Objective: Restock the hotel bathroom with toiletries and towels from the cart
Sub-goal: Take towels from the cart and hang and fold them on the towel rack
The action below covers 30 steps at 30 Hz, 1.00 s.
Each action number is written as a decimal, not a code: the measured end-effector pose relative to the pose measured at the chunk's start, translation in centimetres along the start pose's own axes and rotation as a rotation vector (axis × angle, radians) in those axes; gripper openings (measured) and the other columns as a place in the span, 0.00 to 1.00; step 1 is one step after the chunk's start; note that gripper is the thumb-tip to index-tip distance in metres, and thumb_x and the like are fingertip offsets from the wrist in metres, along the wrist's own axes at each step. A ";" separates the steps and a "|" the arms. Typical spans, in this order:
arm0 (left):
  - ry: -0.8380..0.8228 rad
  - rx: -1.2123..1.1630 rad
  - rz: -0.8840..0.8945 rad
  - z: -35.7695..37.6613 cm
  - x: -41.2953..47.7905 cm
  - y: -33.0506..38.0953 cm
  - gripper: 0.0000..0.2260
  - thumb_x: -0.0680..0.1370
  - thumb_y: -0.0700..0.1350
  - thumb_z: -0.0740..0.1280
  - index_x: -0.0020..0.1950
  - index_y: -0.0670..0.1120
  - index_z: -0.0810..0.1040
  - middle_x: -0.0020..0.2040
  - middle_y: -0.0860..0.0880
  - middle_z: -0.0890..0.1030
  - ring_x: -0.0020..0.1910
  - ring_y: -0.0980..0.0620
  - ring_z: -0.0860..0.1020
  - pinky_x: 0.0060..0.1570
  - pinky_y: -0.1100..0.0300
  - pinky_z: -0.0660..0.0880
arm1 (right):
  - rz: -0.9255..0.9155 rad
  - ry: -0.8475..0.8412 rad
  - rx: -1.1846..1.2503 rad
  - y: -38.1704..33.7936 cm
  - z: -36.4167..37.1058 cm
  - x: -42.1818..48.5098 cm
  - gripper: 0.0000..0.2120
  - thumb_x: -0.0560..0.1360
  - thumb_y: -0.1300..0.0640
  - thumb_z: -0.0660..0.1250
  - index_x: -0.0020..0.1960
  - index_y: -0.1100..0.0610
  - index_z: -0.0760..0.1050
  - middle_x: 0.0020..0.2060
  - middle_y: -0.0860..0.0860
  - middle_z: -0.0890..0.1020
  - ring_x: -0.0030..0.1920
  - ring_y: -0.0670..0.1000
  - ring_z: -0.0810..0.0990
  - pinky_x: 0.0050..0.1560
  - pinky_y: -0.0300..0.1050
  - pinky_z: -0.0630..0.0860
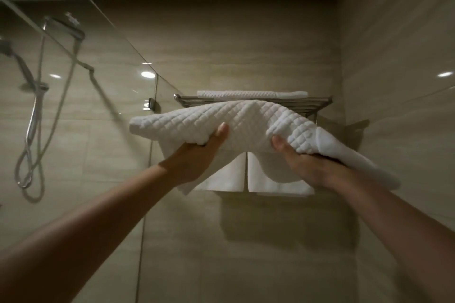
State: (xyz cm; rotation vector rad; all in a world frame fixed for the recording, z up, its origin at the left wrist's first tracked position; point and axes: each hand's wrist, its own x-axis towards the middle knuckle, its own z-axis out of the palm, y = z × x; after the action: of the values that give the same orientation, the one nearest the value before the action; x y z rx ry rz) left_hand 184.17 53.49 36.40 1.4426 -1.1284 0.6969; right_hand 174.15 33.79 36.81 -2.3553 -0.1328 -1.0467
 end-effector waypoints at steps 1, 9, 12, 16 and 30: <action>0.014 0.026 0.016 0.0 0.9 -0.8 0.17 0.68 0.65 0.58 0.55 0.68 0.65 0.51 0.71 0.65 0.43 0.86 0.65 0.40 0.90 0.57 | -0.026 -0.006 -0.005 0.0 0.1 0.8 0.45 0.62 0.26 0.50 0.75 0.43 0.49 0.74 0.41 0.54 0.70 0.36 0.52 0.65 0.30 0.47; 0.032 0.233 0.063 0.5 9.0 -3.6 0.42 0.64 0.71 0.53 0.74 0.50 0.60 0.64 0.51 0.71 0.55 0.64 0.69 0.54 0.77 0.60 | -0.082 0.086 -0.121 1.7 -0.9 9.3 0.34 0.74 0.34 0.52 0.76 0.46 0.50 0.75 0.48 0.56 0.74 0.47 0.56 0.74 0.45 0.53; 0.071 0.285 0.035 0.9 13.2 -3.6 0.44 0.63 0.72 0.53 0.73 0.49 0.60 0.68 0.44 0.70 0.62 0.51 0.70 0.58 0.62 0.65 | -0.102 0.174 -0.160 2.7 -2.2 13.7 0.40 0.69 0.29 0.52 0.76 0.44 0.47 0.76 0.47 0.54 0.74 0.48 0.54 0.73 0.44 0.50; 0.127 0.274 0.094 2.0 19.1 -3.1 0.37 0.69 0.68 0.56 0.71 0.46 0.63 0.58 0.47 0.76 0.59 0.48 0.74 0.53 0.63 0.69 | -0.178 0.228 -0.193 3.2 -4.7 19.3 0.41 0.70 0.29 0.52 0.76 0.45 0.43 0.77 0.47 0.49 0.75 0.49 0.50 0.72 0.43 0.46; -0.005 1.151 0.345 4.9 28.9 -8.1 0.17 0.77 0.54 0.63 0.63 0.48 0.71 0.63 0.49 0.72 0.58 0.53 0.71 0.61 0.66 0.61 | -0.230 0.186 -0.231 5.3 -10.3 30.4 0.41 0.70 0.27 0.52 0.75 0.42 0.42 0.77 0.46 0.45 0.76 0.50 0.46 0.71 0.45 0.42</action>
State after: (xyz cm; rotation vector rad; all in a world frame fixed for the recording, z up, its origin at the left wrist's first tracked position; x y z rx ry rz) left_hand 201.40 40.75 57.96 2.1815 -1.0026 1.7695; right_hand 189.99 20.03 61.65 -2.4731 -0.2281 -1.4562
